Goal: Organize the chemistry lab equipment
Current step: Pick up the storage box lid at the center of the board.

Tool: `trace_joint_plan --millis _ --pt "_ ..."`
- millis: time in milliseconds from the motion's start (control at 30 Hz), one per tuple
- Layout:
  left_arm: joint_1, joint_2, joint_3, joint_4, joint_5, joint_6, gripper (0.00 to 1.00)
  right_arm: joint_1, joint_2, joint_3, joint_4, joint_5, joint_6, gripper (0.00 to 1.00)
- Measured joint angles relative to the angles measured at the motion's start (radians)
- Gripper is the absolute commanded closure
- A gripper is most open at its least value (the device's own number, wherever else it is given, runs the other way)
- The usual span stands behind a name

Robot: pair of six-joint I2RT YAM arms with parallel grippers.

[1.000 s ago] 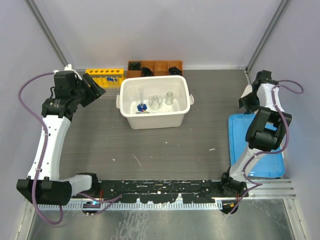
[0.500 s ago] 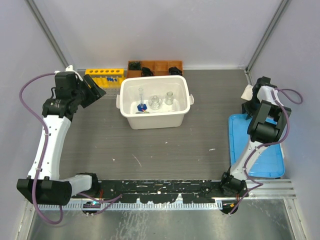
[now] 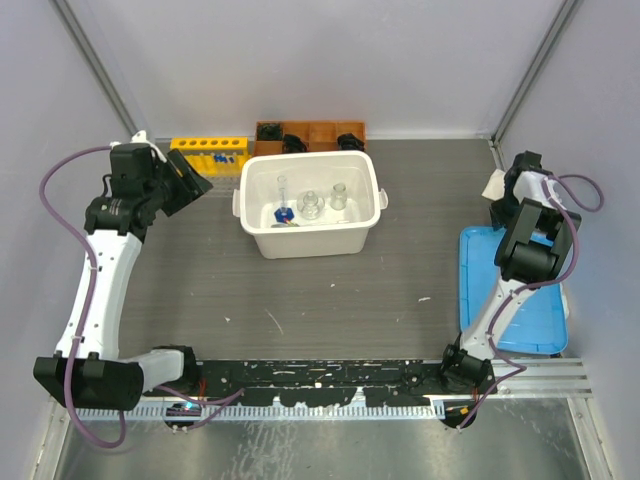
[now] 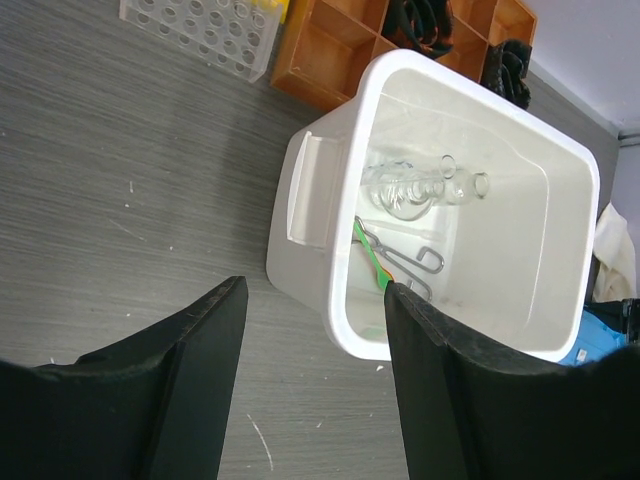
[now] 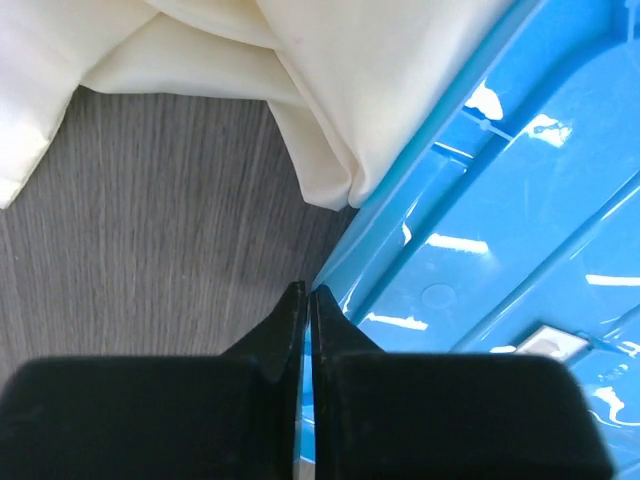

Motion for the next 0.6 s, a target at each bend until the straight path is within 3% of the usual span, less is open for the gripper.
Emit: trace_joint_plan --millis 333,600 --pt "0.000 0.031 -0.003 0.008 0.033 -0.023 0.42 0.000 -0.027 -0.020 0.041 -0.073 -0.024 0.99" --pt "0.000 0.136 0.032 0.052 0.122 -0.088 0.43 0.016 -0.311 -0.035 0.168 -0.357 -0.037 0.99"
